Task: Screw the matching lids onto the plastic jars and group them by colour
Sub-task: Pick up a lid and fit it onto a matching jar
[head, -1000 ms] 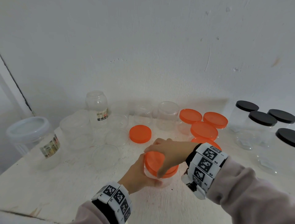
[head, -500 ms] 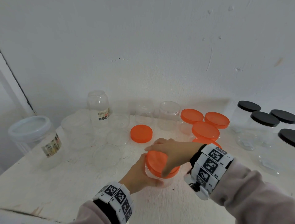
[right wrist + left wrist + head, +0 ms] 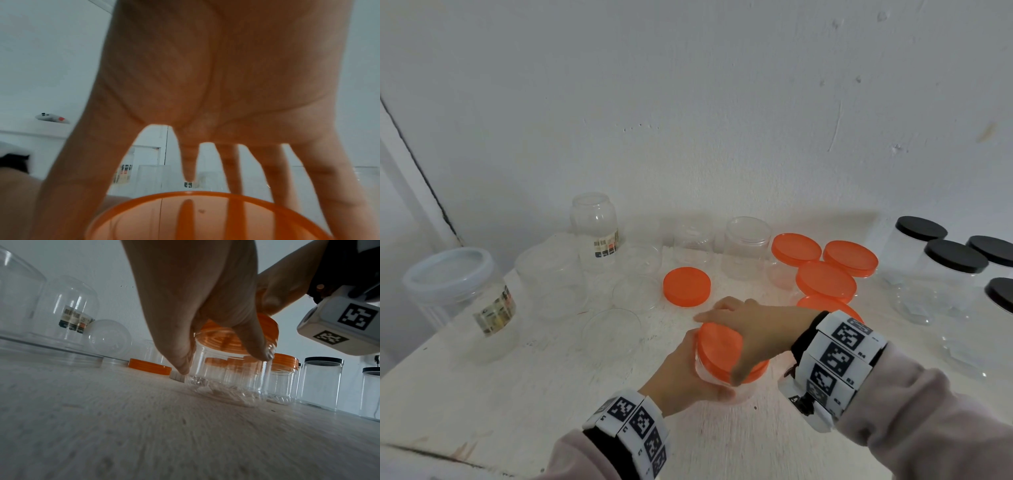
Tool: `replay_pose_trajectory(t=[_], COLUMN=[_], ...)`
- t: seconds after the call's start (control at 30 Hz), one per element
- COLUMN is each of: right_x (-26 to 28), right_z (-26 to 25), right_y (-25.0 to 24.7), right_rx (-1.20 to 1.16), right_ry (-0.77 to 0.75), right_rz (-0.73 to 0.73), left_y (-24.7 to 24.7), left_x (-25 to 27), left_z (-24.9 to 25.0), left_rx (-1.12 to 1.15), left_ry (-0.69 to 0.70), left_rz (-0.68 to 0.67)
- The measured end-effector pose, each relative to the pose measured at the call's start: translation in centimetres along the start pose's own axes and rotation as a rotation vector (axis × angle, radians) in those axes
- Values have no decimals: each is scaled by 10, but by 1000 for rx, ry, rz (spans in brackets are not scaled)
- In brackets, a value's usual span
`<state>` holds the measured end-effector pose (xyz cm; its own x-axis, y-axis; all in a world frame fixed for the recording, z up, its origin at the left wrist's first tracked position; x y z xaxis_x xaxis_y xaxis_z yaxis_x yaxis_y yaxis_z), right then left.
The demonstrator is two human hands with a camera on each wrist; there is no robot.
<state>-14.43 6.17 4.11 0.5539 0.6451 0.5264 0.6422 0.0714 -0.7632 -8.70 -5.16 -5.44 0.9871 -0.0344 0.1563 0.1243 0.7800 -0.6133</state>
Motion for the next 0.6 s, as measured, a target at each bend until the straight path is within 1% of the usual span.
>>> replay_pose_trajectory(t=[0.1,0.27,0.3,0.37,0.47,0.53,0.6], right_x=[-1,-5,-5,-5,0,2,2], right_z=[0,6,7,8,4,3,5], right_y=[0,4,4,3,2,1,1], right_rx=[4,43,44,36,31,22,12], right_ry=[-33,50,67,87,29,-7,-23], right_rz=[25,184,191,140,18,4,34], left_y=[0,0,1,1,1,1,2], left_x=[1,2,2,2,1,1,0], left_z=[1,0,0,1,4,4,3], left_rx=[3,40,43,30,-24,-32,-20], left_ry=[-1,3,1,-1,-17,-20,-16], left_rz=[-1,-13,-18,-18,-11,-13,-17])
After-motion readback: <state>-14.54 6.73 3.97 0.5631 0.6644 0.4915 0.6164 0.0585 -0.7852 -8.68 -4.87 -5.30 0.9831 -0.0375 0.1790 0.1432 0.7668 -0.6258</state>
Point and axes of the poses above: each hand's wrist, its own x-axis away from the middle knuckle, its own y-axis out of the palm, z = x × y, the point moved 4 cm from there along -x, towards the middle knuckle, and after that the axes turned 14 degrees about -x, right-handed, at the moved point
